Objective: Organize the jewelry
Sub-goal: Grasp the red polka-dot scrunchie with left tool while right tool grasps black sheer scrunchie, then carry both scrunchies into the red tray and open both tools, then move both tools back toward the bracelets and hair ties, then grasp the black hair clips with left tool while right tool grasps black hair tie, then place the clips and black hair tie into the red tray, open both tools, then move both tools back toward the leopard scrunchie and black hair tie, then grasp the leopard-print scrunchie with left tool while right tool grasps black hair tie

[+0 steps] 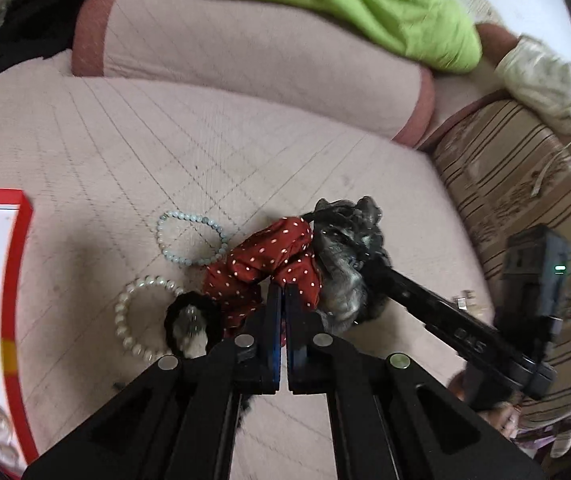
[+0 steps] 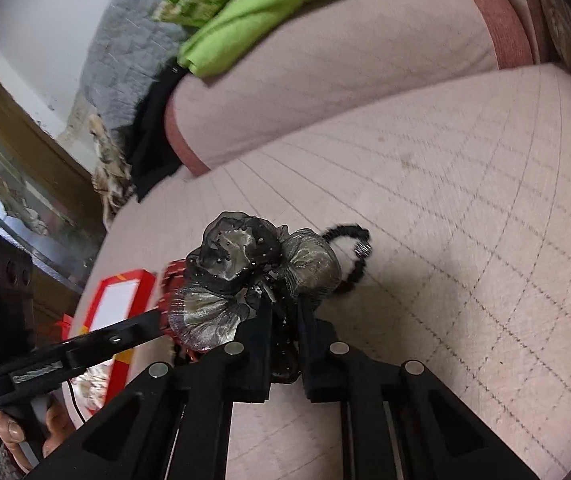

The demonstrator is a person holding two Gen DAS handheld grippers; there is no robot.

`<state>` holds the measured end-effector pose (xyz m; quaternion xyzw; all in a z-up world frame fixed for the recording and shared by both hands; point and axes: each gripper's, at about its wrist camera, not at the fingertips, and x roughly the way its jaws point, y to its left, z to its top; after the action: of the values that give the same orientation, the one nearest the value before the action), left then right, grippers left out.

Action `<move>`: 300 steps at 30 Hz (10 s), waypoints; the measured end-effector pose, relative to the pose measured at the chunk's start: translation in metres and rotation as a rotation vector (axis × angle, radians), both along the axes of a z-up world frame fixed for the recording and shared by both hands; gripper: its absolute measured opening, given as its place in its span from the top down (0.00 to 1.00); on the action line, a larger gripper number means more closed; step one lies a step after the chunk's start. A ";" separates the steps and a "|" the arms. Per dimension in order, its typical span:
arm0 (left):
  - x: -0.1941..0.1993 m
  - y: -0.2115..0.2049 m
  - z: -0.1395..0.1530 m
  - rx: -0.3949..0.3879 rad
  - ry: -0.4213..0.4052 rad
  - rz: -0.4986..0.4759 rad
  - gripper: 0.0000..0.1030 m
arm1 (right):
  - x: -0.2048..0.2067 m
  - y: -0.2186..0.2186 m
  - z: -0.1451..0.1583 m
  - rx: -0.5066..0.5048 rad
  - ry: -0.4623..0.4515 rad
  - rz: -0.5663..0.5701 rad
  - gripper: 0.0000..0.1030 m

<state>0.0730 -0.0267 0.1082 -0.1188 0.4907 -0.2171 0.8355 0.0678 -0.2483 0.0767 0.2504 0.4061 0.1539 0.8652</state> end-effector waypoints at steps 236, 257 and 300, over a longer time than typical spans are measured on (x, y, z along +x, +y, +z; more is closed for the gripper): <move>-0.107 0.368 0.009 0.043 -0.205 0.689 0.55 | -0.057 0.320 0.042 -0.314 0.031 0.332 0.68; -0.142 0.202 0.018 -0.026 -0.227 0.145 0.55 | -0.117 0.146 -0.002 -0.302 0.144 0.029 0.64; -0.122 0.094 -0.081 0.202 -0.073 -0.087 0.64 | -0.025 0.143 -0.027 -0.430 0.115 0.003 0.93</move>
<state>-0.0486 0.0676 0.0272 -0.0045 0.4842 -0.2066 0.8502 0.0426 -0.1052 0.0492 0.0680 0.4788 0.0508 0.8738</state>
